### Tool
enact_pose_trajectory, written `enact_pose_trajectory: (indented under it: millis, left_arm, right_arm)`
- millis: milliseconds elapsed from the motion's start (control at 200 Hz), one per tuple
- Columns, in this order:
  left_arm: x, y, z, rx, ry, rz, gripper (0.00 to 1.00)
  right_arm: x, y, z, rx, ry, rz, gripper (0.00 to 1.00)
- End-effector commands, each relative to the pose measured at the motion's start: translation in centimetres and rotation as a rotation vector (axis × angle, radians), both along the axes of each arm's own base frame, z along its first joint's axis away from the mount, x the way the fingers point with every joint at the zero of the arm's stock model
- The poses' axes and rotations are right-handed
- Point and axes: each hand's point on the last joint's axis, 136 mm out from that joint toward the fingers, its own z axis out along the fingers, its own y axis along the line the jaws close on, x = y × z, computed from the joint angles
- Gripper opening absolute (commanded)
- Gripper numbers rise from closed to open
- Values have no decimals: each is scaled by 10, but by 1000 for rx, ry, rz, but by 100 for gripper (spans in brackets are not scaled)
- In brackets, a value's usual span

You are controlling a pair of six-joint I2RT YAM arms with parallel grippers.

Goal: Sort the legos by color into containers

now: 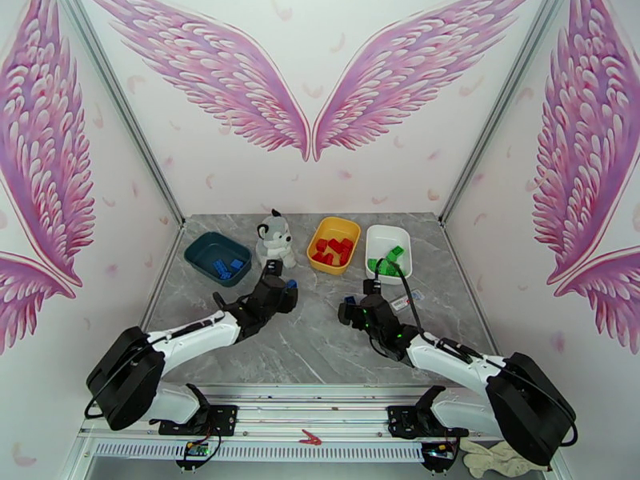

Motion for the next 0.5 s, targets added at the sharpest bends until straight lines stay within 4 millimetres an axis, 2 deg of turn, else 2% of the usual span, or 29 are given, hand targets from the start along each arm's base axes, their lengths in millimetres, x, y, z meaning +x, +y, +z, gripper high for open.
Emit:
enact_pose_trajectory:
  millis: [0,80,185,360,495]
  left_arm:
    - [0,-52,-2,-28,-5,-97,79]
    - [-3,-87,-13,-7,6,-197,80]
    - [-8,-119,-26,2,10,-303,81]
    - [-14,-147,-48,20,40,-394,82]
    - [-11,-159,-66,58,49,-411,82]
  right_arm:
    - [5,-19,9,12,-14,-110,90]
    - [2,-29,12,21,-16,-138,91]
    - [-5,-42,18,39,-32,-165,95]
    - [-22,-61,36,74,-93,-200,99]
    - [-36,-73,52,105,-148,-217,99]
